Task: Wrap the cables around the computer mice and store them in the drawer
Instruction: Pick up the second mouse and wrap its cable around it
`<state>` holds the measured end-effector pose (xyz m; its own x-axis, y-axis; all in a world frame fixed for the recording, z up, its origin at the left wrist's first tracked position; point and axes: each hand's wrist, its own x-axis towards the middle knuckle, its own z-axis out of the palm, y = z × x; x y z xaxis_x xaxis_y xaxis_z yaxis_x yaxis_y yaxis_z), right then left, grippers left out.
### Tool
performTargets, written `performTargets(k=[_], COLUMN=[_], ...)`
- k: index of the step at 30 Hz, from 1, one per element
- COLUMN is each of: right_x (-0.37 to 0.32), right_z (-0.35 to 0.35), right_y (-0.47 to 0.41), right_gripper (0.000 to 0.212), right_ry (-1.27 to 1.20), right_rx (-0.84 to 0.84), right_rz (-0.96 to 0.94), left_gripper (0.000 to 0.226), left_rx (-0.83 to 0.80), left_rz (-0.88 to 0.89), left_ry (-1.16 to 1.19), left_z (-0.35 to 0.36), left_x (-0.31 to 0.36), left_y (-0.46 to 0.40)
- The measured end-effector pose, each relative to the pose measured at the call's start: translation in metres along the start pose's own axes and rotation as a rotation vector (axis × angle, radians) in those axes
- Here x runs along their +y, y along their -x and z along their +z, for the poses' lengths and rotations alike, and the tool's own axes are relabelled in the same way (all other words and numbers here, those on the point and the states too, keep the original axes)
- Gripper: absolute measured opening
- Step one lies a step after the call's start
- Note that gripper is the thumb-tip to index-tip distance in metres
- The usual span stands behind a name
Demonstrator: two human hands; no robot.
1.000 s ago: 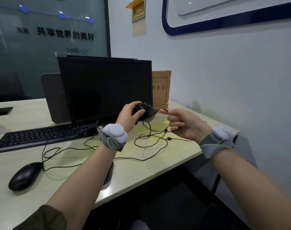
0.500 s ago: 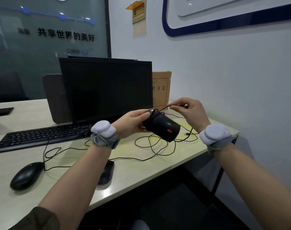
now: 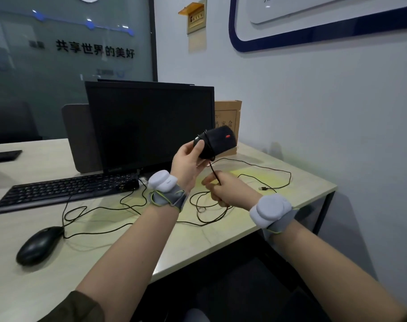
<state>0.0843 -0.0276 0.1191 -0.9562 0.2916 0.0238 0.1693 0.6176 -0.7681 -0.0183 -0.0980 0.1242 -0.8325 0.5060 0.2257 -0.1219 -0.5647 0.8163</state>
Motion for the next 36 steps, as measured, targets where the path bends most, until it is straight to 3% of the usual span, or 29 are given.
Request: performTargets(k=[3,6,9,11,14,18,20,23,25,27,31,36], right_x=[-0.006,-0.012,-0.017,-0.015,-0.006,0.006,0.014,0.026,0.032,0.032,0.022,0.008], right_z=[-0.006,-0.017,-0.033,-0.045,-0.061,-0.084,-0.089,-0.081,-0.070,-0.055,-0.028,-0.025], right_y=[0.003,0.007,0.006,0.005,0.004,0.001,-0.001,-0.004,-0.007,-0.008,-0.005,0.007], right_gripper=[0.021,0.019,0.014,0.011,0.011,0.008,0.009,0.009,0.017,0.027,0.021,0.013], right_ry=[0.398,0.248,-0.084,-0.242,-0.260,-0.254,-0.286,-0.446,-0.456,-0.414,-0.352,-0.185], right_rx=[0.159,0.278,0.258,0.232,0.232,0.362,0.353,0.270,0.283,0.302,0.123,-0.130], right_rz=[-0.115,-0.179,-0.154,-0.145,-0.173,-0.241,-0.258,-0.251,-0.244,-0.219,-0.119,-0.008], left_gripper=[0.035,0.030,0.031,0.033,0.036,0.035,0.030,0.023,0.025,0.026,0.021,0.037], left_rx=[0.165,0.165,0.028,-0.083,-0.202,-0.414,-0.495,-0.535,-0.509,-0.415,-0.114,0.171], left_rz=[0.109,0.242,0.328,0.328,0.304,0.254,0.181,-0.006,-0.084,-0.074,0.003,0.139], left_ry=[-0.250,-0.585,-0.931,-1.018,-1.051,-1.142,-1.010,-0.527,-0.249,-0.117,-0.025,-0.218], left_z=[-0.011,-0.020,-0.022,-0.020,-0.018,-0.021,-0.024,-0.020,-0.012,-0.003,0.014,0.003], left_x=[-0.004,-0.006,-0.006,-0.002,0.008,0.014,0.012,0.006,0.001,-0.002,-0.006,-0.007], left_y=[-0.005,-0.002,0.002,0.006,0.010,0.012,0.013,0.016,0.018,0.017,0.012,-0.001])
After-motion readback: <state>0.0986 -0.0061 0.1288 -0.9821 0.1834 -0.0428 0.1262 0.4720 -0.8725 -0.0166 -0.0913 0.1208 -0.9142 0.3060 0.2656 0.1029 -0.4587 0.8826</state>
